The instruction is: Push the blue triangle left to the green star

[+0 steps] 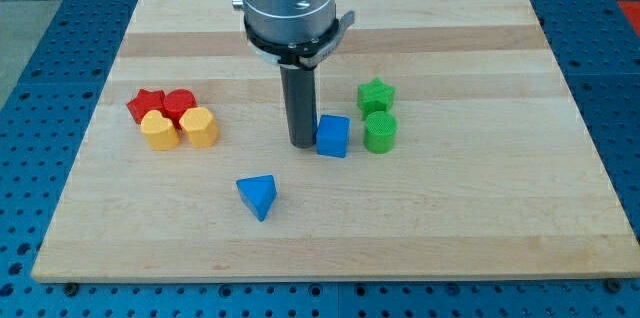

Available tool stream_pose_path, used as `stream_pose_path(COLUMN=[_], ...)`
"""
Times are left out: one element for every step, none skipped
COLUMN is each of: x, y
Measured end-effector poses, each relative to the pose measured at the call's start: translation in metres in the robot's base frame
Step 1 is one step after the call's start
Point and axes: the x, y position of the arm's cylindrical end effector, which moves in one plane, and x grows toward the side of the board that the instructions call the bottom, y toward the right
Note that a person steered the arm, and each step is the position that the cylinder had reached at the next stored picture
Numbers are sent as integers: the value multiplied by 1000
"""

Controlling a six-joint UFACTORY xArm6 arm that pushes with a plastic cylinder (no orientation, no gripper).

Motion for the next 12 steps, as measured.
stream_pose_path(x=[0,-3,-3,8,34,56,74,121,127,99,50,-10], y=[6,26,29,12,-42,-95,-125,-116,-99,-81,-45,-11])
